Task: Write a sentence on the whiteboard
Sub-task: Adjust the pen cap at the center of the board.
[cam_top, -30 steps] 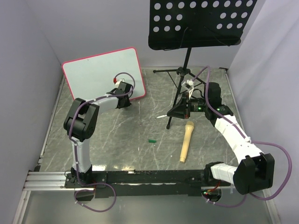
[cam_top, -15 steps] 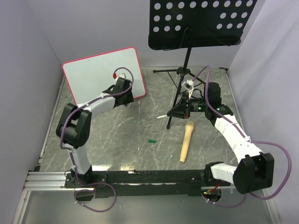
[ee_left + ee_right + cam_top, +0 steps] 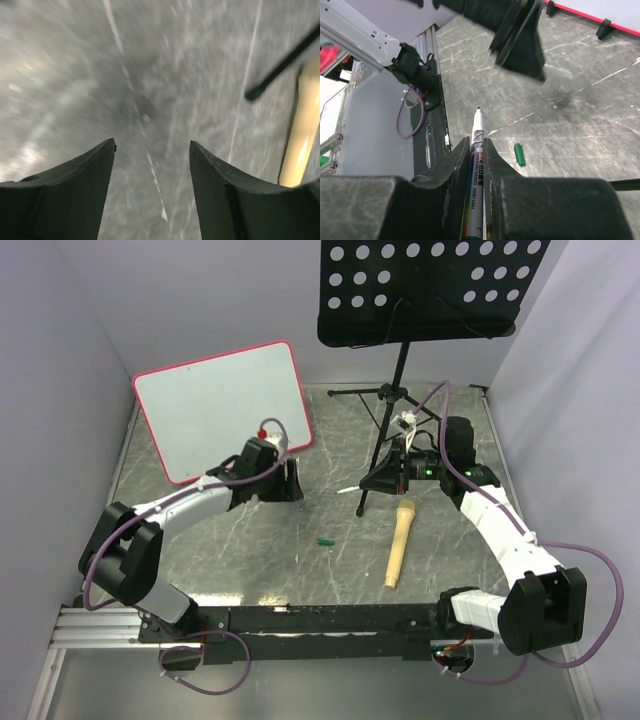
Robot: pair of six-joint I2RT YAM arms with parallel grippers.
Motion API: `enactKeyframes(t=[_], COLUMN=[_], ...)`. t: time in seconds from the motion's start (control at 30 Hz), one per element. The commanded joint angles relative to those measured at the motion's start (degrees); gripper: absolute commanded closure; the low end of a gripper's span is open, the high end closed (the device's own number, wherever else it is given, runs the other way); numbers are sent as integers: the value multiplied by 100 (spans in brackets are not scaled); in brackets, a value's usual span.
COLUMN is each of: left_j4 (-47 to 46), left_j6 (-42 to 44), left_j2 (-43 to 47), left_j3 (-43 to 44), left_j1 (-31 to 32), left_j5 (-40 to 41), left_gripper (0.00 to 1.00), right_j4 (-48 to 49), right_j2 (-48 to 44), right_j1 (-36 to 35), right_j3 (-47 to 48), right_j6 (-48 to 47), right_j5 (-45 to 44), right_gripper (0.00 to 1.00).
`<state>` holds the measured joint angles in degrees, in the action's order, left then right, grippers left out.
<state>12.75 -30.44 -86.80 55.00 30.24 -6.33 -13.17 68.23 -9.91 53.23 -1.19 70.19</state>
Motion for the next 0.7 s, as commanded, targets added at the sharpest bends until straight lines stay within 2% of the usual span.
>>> enactKeyframes(t=[0.0,0.07,0.13,0.27,0.5,0.67], left_j4=[158,-36,-106,-685,-687,-713], left_j6=[-40,-541,-1031,-1500,-1606,-1694], left_j2=[146,24,-151,-530,-1268,-1471], left_j3=[-209,-323,-393,-534,-166,-78], left_j1=[456,692,869,1291,1660,1810], left_j5=[-413,-483,-326,-299,-290,-360], left_gripper=[38,43,52,65,67,68], right_j4=[7,-1,7,60,113,165], right_j2=[-46,-90,-108,-152,-204,-240], right_j1=[112,165,217,305,420,473], right_j3=[231,231,231,205,187,170], right_j6=[-224,-232,-215,-162,-92,-57], right_j5=[232,223,232,293,372,416], right_gripper=[100,100,100,100,100,100])
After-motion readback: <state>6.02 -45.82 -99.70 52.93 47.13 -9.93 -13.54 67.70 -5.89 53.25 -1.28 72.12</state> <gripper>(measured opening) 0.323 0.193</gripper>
